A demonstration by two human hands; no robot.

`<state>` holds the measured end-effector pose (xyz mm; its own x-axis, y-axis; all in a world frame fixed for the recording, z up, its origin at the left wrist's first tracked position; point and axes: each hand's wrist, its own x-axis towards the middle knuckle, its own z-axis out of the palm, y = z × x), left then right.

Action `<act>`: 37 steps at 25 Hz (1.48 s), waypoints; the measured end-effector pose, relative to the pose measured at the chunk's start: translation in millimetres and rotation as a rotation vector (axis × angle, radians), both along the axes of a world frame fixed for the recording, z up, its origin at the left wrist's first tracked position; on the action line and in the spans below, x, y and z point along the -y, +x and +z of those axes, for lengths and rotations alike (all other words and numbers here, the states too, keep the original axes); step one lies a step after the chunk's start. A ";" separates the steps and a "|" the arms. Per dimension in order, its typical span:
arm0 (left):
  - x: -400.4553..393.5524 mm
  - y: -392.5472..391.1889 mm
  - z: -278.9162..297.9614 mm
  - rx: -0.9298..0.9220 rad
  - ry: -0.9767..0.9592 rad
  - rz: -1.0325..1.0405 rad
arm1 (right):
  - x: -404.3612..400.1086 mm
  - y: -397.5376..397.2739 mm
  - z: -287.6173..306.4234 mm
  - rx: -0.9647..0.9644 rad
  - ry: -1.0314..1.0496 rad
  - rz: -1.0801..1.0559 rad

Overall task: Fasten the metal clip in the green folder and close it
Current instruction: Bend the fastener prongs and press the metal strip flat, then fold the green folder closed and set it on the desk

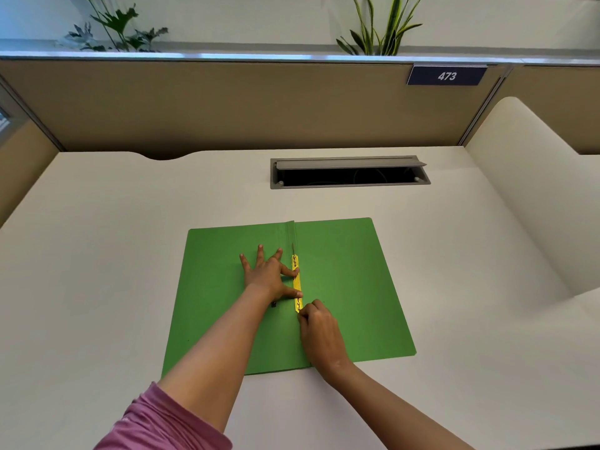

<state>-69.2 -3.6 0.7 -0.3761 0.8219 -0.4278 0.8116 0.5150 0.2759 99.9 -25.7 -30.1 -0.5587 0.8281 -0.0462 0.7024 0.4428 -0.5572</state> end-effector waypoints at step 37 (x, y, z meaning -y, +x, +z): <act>67.7 -41.1 -12.6 -0.040 0.269 0.788 | -67.4 61.6 -38.0 0.094 0.247 0.034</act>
